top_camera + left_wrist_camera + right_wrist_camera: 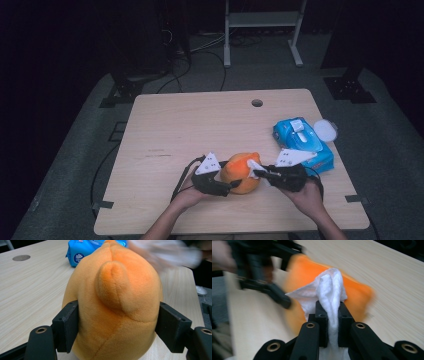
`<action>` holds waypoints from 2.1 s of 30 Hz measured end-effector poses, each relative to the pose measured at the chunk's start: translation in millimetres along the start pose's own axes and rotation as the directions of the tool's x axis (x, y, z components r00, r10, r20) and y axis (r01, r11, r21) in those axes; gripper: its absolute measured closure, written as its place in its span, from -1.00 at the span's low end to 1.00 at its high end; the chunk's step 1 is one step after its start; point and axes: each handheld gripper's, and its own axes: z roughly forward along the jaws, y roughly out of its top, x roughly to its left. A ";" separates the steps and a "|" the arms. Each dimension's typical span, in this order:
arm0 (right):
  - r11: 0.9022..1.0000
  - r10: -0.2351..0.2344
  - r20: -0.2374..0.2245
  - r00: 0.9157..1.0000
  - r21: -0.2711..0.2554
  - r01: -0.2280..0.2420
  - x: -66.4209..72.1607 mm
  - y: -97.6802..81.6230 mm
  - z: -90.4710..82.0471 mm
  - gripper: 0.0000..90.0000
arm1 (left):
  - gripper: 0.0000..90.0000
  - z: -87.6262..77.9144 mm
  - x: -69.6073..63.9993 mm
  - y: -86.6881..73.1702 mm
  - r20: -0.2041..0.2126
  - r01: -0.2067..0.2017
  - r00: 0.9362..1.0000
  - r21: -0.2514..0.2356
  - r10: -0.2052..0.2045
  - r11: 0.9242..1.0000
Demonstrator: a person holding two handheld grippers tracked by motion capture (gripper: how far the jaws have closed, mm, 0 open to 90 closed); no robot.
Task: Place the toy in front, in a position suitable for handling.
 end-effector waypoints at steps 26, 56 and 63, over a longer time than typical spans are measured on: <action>1.000 0.024 -0.039 0.999 -0.001 -0.024 1.7 -6.4 0.9 0.82 | -0.72 6.1 -14.6 5.9 -0.014 -0.117 0.993 0.058 0.118 0.991; 1.000 0.013 -0.024 1.000 -0.008 -0.013 -0.3 2.6 1.4 0.82 | -0.92 15.2 -21.9 6.3 -0.099 -0.154 0.981 0.134 0.168 0.979; 0.999 0.037 -0.010 0.999 0.000 -0.037 -4.6 -3.9 1.7 0.82 | -0.76 12.1 -21.0 8.9 -0.088 -0.145 0.984 0.130 0.157 0.981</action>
